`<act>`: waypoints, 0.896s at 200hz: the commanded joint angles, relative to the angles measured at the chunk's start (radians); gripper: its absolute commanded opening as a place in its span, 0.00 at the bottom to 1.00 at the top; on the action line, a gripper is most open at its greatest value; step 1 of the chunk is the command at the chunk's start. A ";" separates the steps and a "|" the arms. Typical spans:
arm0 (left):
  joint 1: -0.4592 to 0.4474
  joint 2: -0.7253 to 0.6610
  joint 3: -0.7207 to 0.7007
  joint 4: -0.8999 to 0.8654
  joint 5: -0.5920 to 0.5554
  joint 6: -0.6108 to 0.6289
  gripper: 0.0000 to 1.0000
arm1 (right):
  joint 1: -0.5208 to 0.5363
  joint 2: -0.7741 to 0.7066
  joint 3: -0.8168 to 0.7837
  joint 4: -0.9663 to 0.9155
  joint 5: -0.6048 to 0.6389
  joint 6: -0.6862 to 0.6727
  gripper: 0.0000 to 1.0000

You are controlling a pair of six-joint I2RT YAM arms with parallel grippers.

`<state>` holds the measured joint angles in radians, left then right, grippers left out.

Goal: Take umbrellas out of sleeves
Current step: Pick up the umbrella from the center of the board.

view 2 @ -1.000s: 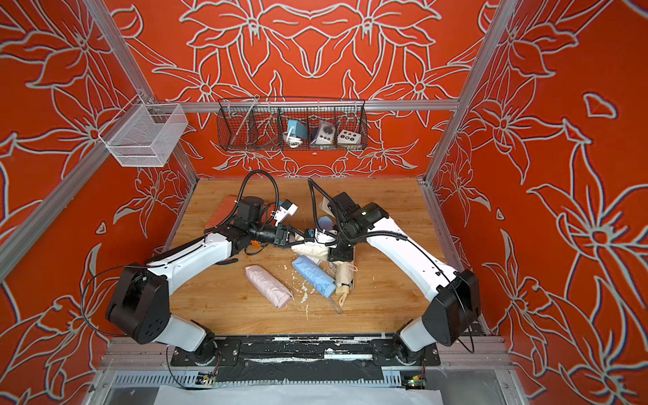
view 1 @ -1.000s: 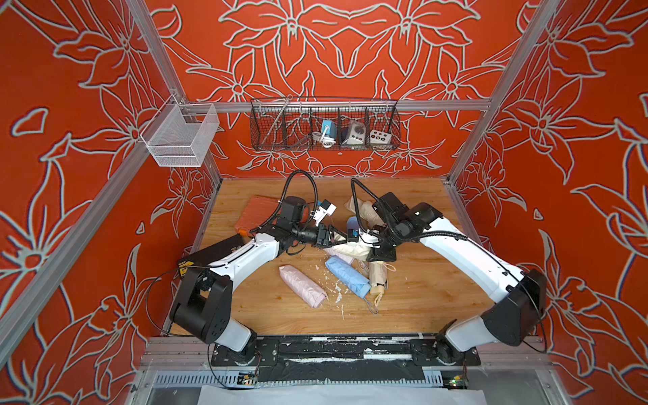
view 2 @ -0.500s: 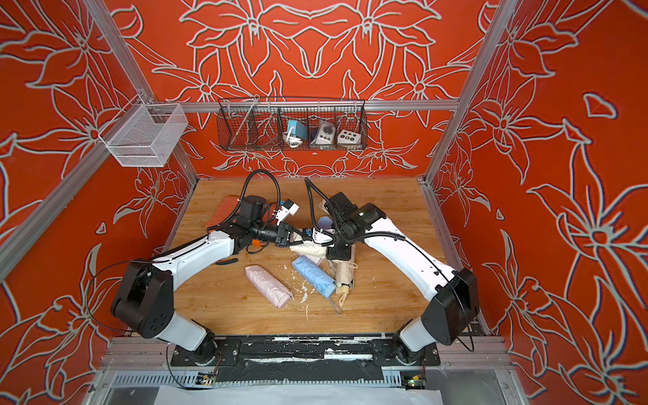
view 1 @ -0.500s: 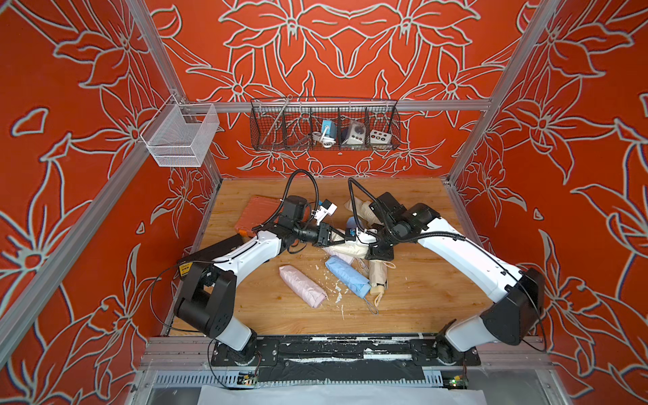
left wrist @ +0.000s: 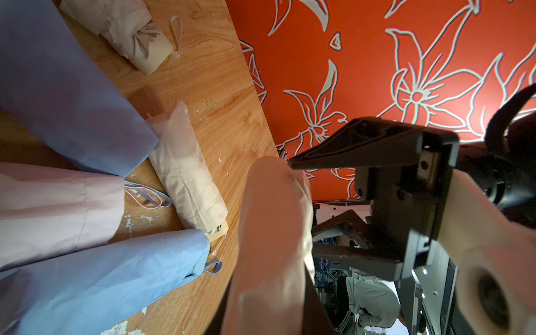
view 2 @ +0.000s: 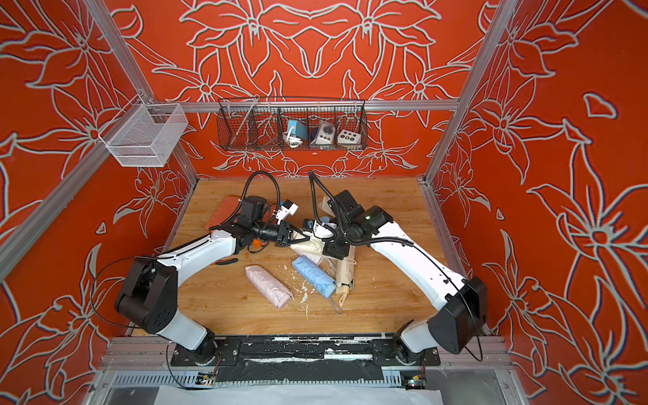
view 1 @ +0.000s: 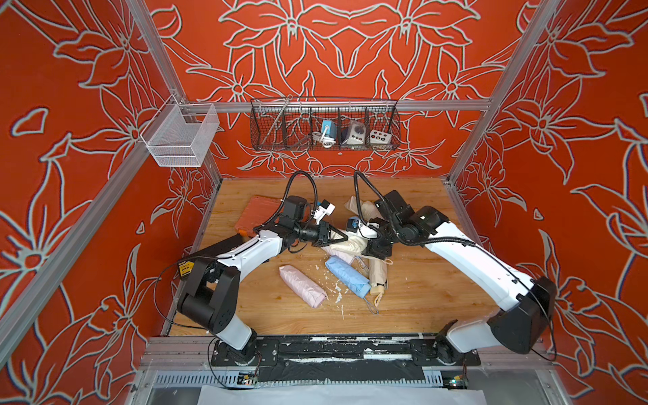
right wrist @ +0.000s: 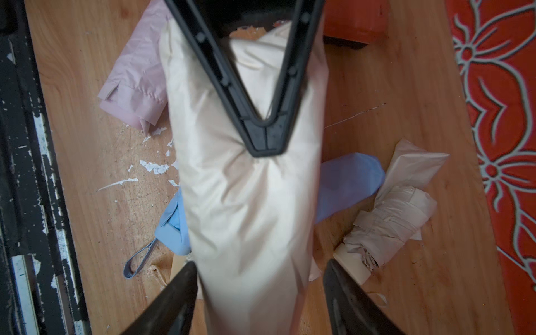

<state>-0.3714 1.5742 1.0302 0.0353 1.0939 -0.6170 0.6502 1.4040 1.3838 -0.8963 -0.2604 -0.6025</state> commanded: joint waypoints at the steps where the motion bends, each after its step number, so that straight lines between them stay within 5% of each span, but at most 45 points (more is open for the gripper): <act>1: 0.022 0.000 0.010 0.065 0.031 -0.023 0.06 | -0.052 -0.099 -0.040 0.065 -0.055 0.126 0.74; 30: 0.041 0.002 0.011 0.070 0.032 -0.027 0.06 | -0.154 -0.191 -0.070 0.132 -0.123 0.324 0.78; 62: 0.053 0.006 0.008 0.089 0.040 -0.042 0.06 | -0.292 -0.236 -0.086 0.218 -0.171 0.703 0.85; 98: 0.055 0.016 0.025 0.112 0.060 -0.069 0.06 | -0.453 -0.114 -0.043 0.168 -0.582 1.075 0.83; 119: 0.057 0.020 0.032 0.173 0.086 -0.127 0.06 | -0.512 -0.109 -0.168 0.343 -0.797 1.296 0.70; 179: 0.069 0.092 0.034 0.664 0.171 -0.579 0.07 | -0.592 -0.230 -0.440 0.620 -0.864 1.639 0.59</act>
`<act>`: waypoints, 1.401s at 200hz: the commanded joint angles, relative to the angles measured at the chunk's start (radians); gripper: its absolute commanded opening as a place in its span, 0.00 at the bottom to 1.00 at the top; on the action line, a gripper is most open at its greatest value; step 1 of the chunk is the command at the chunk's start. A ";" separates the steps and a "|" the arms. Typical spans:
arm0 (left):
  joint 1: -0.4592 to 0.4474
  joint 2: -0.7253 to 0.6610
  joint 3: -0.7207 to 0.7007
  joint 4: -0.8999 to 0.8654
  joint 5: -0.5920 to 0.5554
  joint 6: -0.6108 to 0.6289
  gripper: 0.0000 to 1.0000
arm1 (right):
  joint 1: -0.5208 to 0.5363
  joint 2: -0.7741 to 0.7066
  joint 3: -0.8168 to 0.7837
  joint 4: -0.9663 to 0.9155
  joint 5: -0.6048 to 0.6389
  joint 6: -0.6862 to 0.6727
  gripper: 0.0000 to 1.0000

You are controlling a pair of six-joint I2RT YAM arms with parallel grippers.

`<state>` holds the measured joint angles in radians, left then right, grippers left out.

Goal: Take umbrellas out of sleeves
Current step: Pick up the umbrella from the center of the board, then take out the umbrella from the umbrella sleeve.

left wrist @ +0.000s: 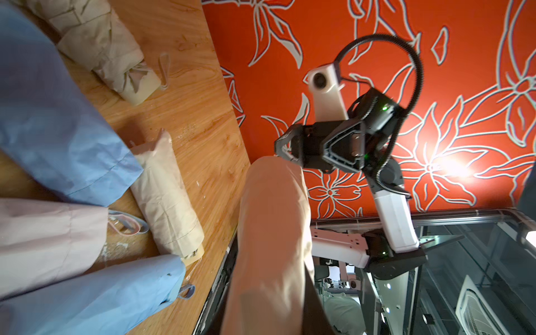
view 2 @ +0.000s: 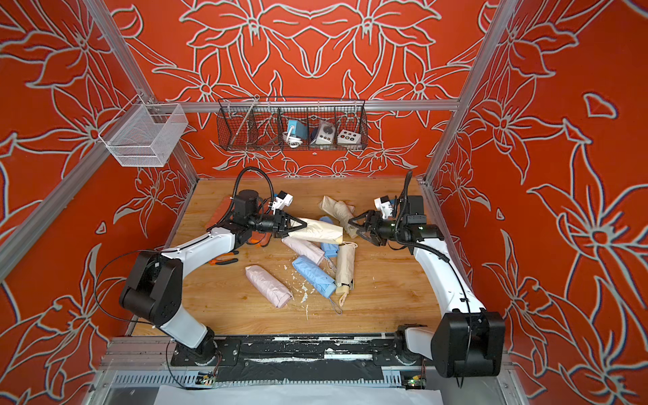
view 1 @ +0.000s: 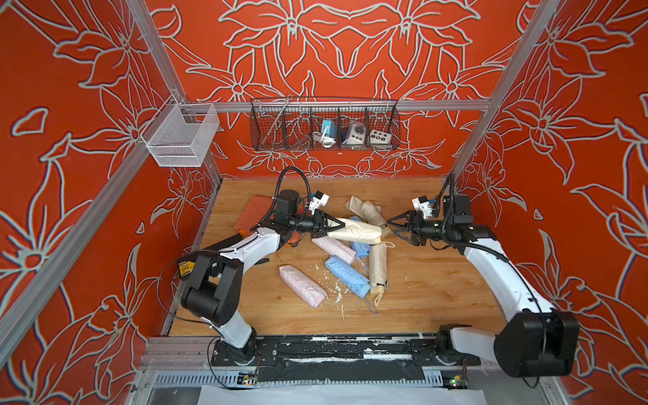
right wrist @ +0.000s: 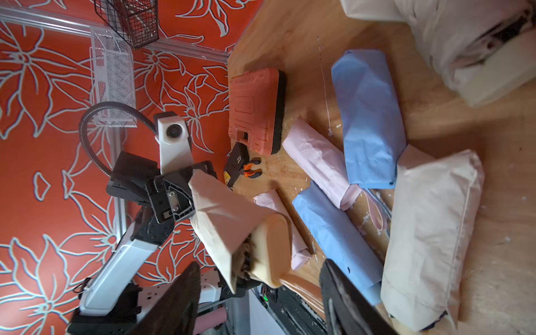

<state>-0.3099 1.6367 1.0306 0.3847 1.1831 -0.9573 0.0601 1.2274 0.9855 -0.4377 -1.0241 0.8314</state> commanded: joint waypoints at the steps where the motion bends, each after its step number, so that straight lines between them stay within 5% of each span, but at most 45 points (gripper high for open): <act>1: 0.008 0.031 0.035 0.319 0.083 -0.245 0.07 | -0.002 -0.054 -0.043 0.165 -0.103 0.210 0.59; 64: 0.011 0.110 0.054 0.469 0.115 -0.410 0.07 | -0.003 -0.052 -0.033 0.052 -0.091 0.202 0.46; 280: -0.014 0.100 0.054 0.410 0.130 -0.356 0.07 | 0.078 0.037 -0.020 0.195 -0.126 0.250 0.49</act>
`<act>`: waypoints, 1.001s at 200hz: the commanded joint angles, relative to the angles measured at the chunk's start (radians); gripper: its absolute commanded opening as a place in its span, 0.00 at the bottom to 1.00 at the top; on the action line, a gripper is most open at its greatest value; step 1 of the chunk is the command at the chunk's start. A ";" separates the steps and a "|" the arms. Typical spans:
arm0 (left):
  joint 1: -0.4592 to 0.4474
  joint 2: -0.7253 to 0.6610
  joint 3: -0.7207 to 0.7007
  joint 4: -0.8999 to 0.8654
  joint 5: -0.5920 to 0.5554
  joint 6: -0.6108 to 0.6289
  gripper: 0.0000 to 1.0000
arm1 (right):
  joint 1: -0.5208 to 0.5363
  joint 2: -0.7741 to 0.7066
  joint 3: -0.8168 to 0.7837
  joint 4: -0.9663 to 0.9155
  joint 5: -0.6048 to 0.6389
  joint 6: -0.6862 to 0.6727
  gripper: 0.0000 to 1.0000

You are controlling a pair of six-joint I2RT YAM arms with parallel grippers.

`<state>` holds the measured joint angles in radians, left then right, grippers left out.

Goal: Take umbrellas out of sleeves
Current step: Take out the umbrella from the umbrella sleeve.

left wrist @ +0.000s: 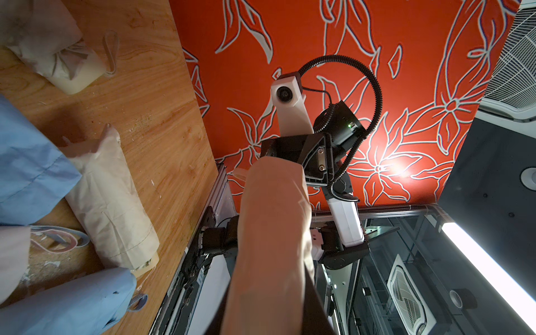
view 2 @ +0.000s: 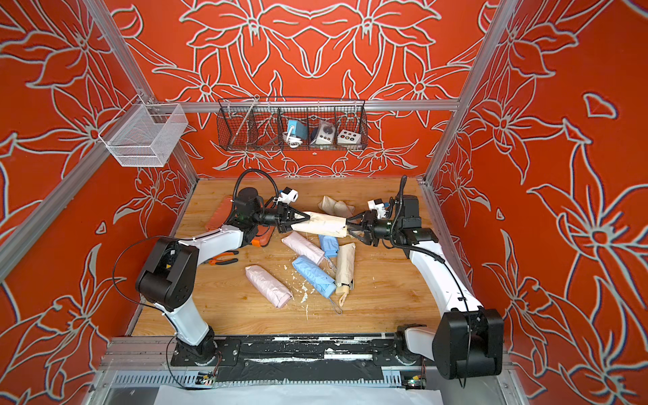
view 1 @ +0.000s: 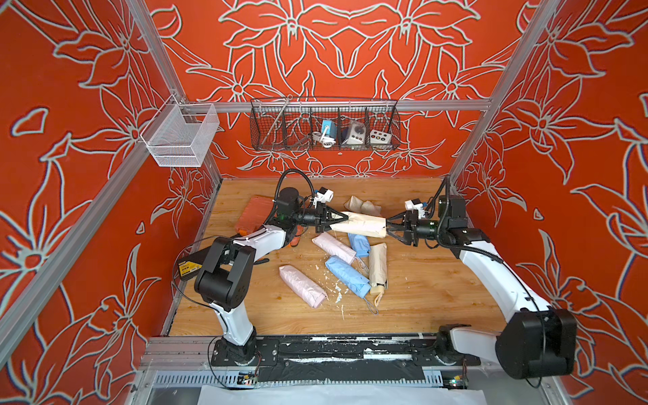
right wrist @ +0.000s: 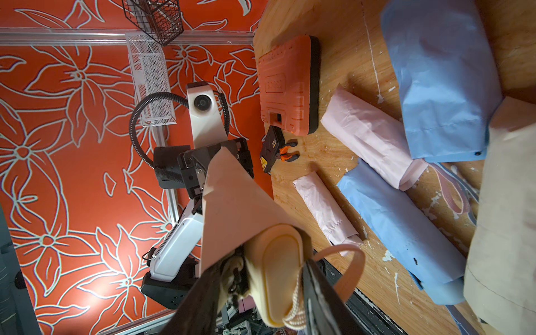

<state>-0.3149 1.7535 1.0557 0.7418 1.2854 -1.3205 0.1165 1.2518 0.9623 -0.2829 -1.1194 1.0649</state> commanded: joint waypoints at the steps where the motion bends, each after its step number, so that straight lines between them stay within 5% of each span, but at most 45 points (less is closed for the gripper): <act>1: -0.009 -0.017 0.028 0.053 0.028 0.007 0.07 | 0.021 0.011 0.002 0.039 -0.032 0.018 0.49; 200: -0.009 0.014 0.063 -0.041 0.035 0.085 0.07 | 0.084 0.007 -0.079 0.298 -0.114 0.185 0.40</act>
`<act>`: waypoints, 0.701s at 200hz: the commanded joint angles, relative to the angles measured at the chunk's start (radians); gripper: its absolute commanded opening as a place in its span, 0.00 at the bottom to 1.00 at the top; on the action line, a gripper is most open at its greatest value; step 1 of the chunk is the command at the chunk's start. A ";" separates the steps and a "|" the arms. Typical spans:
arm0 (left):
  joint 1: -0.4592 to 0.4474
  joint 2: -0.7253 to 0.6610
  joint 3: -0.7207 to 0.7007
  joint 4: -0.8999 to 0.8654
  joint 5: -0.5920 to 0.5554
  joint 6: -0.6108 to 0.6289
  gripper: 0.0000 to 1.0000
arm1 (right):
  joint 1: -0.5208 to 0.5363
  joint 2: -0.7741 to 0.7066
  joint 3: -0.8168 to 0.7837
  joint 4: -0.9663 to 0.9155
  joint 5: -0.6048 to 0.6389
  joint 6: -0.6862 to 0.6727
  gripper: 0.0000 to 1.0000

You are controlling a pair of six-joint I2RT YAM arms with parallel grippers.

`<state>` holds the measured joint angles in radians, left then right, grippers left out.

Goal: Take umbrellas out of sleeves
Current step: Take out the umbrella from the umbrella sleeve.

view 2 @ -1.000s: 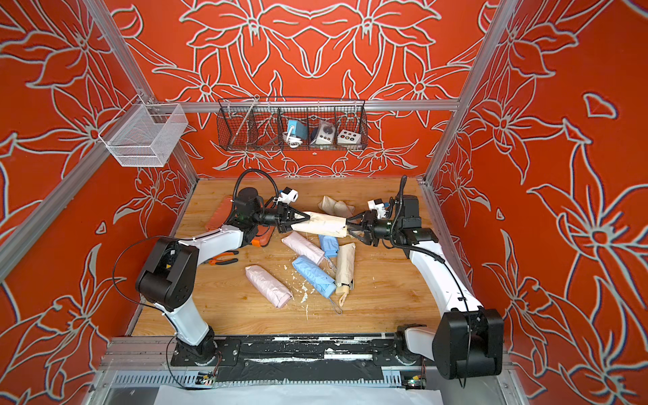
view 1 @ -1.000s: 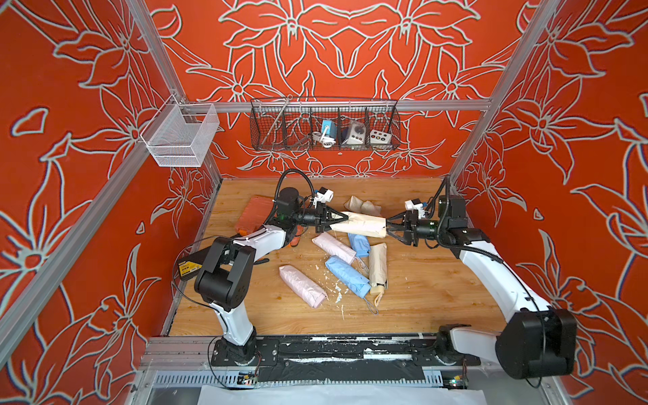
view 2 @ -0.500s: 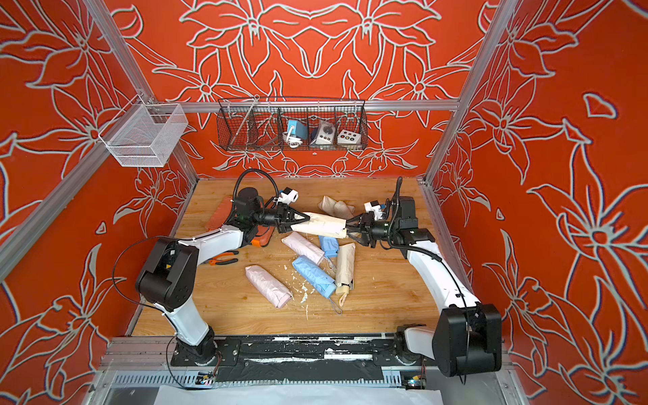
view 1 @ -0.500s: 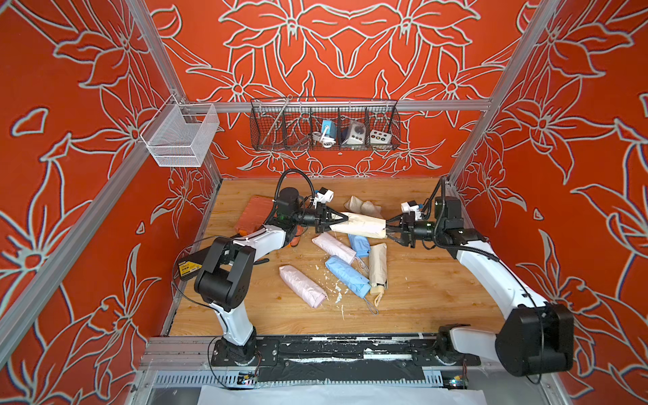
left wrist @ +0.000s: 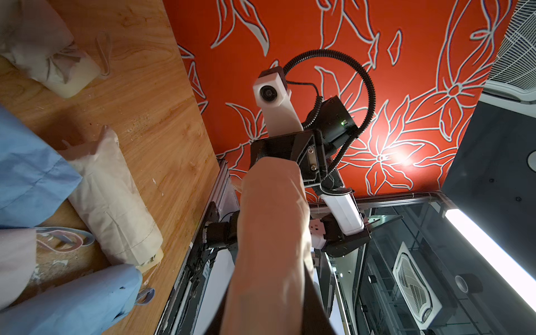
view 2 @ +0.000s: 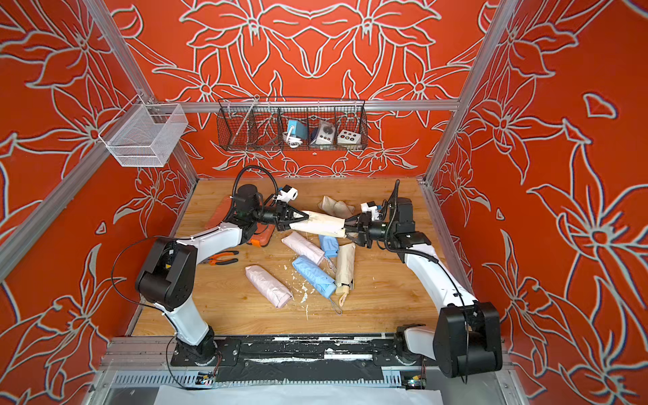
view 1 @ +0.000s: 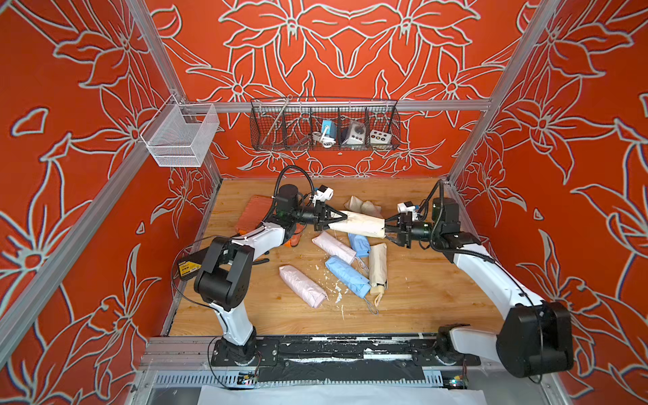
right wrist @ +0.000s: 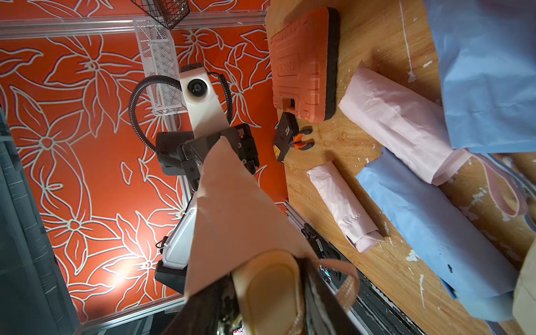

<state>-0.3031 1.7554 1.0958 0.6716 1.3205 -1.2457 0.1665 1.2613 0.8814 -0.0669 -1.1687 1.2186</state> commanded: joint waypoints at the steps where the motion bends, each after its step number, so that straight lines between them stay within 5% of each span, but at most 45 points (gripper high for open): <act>1: -0.020 0.012 0.022 0.029 0.000 0.011 0.07 | 0.033 -0.002 0.004 0.083 -0.065 0.031 0.39; 36: -0.019 0.020 0.028 0.020 -0.003 0.012 0.09 | 0.035 0.001 0.002 0.091 -0.069 0.031 0.29; 50: -0.014 0.022 0.029 0.013 -0.006 0.015 0.18 | 0.033 -0.003 0.000 0.075 -0.065 0.013 0.22; 89: 0.021 0.016 0.020 -0.017 -0.019 0.031 0.43 | 0.031 -0.006 -0.014 0.059 -0.043 -0.002 0.21; 140: 0.045 -0.006 0.013 -0.130 -0.029 0.122 0.51 | 0.024 0.004 -0.011 0.060 -0.024 0.001 0.19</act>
<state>-0.2722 1.7702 1.0977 0.5846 1.2949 -1.1847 0.1902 1.2636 0.8772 -0.0452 -1.1790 1.2217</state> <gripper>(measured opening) 0.503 0.356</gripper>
